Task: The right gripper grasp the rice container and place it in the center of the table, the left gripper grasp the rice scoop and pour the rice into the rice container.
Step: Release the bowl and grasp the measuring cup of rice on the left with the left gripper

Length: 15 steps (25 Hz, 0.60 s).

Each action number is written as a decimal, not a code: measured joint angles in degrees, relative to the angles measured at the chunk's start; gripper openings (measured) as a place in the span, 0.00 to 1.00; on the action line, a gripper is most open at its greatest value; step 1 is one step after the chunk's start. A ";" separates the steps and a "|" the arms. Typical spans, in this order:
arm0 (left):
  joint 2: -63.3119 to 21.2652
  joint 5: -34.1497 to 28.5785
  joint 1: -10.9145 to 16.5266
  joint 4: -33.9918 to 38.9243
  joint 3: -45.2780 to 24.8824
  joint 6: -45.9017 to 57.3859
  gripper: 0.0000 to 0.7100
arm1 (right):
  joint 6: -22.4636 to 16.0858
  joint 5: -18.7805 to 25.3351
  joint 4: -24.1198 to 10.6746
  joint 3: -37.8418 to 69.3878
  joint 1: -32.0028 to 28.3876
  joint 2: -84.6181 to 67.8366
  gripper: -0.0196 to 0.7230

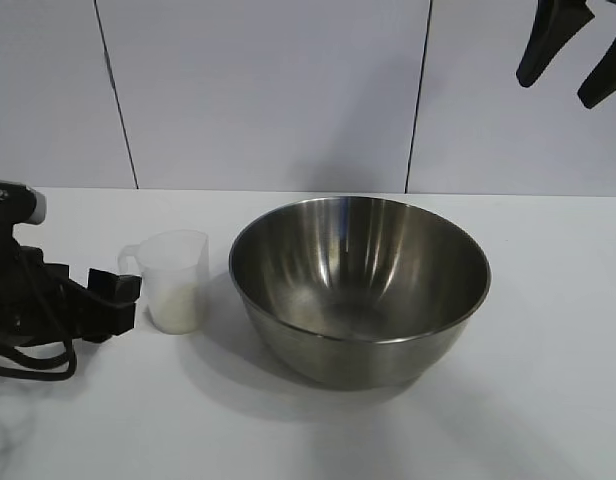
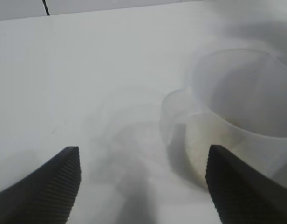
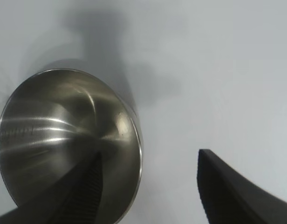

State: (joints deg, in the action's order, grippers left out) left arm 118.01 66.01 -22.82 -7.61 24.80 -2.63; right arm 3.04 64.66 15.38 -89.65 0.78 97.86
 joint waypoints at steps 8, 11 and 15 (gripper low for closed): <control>0.00 0.00 1.82 -0.03 0.00 0.41 0.76 | 0.00 -0.90 0.00 0.00 0.00 0.00 0.58; 0.00 0.00 1.82 0.71 0.00 0.41 0.76 | 0.00 -1.23 0.00 0.00 0.00 0.00 0.58; 0.15 0.00 1.82 0.71 0.00 0.41 0.76 | 0.00 -1.23 0.00 0.00 0.00 0.00 0.58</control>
State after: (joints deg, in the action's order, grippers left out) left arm 118.16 66.01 -21.00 -6.90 24.80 -2.22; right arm 3.04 63.44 15.38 -89.65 0.78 97.86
